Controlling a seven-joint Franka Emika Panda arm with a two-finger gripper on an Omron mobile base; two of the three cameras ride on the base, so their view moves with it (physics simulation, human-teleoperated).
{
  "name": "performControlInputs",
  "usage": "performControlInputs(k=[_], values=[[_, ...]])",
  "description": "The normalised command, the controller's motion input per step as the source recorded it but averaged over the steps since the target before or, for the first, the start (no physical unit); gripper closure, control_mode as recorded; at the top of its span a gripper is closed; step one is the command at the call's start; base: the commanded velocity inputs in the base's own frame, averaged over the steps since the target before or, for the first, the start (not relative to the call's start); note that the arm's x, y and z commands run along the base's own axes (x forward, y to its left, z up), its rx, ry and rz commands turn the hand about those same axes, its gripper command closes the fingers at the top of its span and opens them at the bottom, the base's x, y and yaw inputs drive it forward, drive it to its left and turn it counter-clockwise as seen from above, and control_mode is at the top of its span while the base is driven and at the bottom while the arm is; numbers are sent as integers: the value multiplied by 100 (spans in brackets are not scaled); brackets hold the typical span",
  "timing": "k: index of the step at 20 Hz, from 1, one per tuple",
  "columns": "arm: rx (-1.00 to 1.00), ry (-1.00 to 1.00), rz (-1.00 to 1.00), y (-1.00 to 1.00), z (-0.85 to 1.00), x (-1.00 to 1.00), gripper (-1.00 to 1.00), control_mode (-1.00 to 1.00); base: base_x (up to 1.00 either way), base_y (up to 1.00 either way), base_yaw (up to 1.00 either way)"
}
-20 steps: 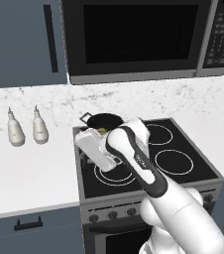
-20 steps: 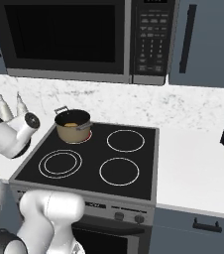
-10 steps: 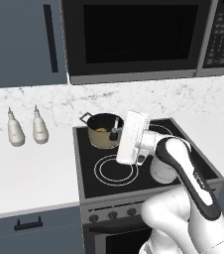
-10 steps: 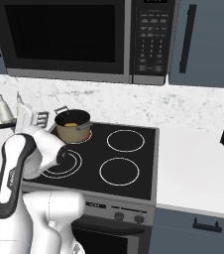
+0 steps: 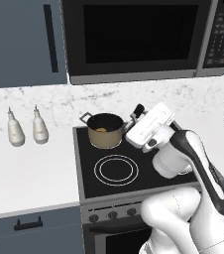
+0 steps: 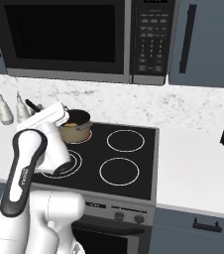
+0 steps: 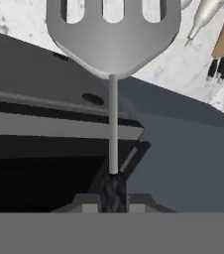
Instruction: Put the mushroom and potato in the pot. Retrieve the spatula and lightly stir the vegetables in the pot.
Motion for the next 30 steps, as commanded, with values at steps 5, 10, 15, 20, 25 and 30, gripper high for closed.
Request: performControlInputs(k=[5, 10, 15, 20, 25, 30], values=[[50, 23, 3, -55, 6, 56, 100, -100, 0, 0, 0], [43, 24, 10, -32, -10, 45, 100, -100, 0, 0, 0], [37, 10, 14, -9, -10, 57, 100, -100, 0, 0, 0], [32, 3, 10, -15, -8, 72, 100, -100, 0, 0, 0], [15, 7, 3, -16, -58, 56, 100, -100, 0, 0, 0], [6, 1, 2, -2, -59, 36, 100, -100, 0, 0, 0]])
